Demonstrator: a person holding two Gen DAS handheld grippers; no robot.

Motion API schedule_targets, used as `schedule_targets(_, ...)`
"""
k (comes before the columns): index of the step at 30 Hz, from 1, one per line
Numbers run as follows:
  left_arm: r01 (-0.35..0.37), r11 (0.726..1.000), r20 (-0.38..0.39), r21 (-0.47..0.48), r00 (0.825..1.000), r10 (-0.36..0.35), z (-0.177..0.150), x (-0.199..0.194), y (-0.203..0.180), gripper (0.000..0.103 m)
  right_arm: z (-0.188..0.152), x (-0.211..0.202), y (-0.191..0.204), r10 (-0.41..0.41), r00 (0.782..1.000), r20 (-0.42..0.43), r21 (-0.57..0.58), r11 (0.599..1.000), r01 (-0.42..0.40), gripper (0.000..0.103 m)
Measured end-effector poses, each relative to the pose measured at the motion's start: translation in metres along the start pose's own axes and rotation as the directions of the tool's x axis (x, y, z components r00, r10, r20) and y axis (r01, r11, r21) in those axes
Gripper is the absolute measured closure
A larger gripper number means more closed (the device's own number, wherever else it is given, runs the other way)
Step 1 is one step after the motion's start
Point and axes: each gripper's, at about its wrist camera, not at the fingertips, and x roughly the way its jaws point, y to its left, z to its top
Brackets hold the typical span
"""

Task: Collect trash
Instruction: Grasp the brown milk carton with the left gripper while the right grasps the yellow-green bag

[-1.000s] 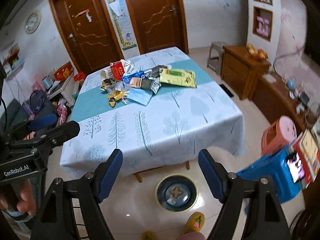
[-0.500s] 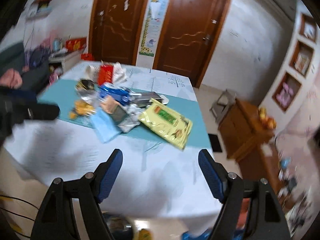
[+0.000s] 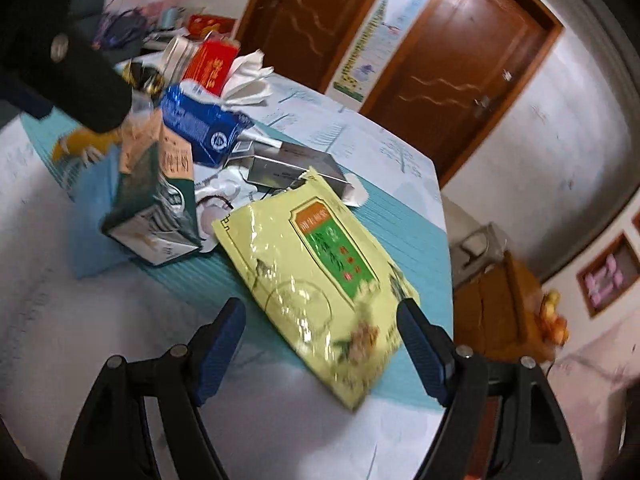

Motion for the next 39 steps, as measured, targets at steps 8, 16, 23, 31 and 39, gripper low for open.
schedule_targets(8,-0.013,0.996,-0.029,-0.084,1.0,0.011,0.007,0.019,0.006,0.018,0.01,0.026,-0.005,0.022,0.999,0.023,-0.04,0.999,-0.021,0.027)
schedule_targets(16,0.011,0.99,-0.058,-0.14,0.998,-0.019,0.016,0.033,0.006,0.018,0.017,0.04,-0.033,0.161,0.987,-0.003,0.029,0.987,-0.161,0.097)
schedule_targets(23,0.031,0.972,-0.118,-0.232,0.991,-0.06,0.025,0.047,0.015,0.043,0.03,0.02,-0.083,0.414,0.908,0.064,0.254,0.873,-0.416,0.099)
schedule_targets(31,0.031,0.963,-0.165,-0.269,0.983,-0.078,0.036,0.055,0.016,0.046,0.036,0.016,-0.114,0.55,0.827,0.113,0.418,0.729,-0.542,0.099)
schedule_targets(39,-0.035,0.969,-0.204,-0.246,0.979,-0.016,0.045,0.065,0.003,0.046,0.028,0.015,-0.125,0.589,0.799,0.125,0.451,0.683,-0.574,0.099)
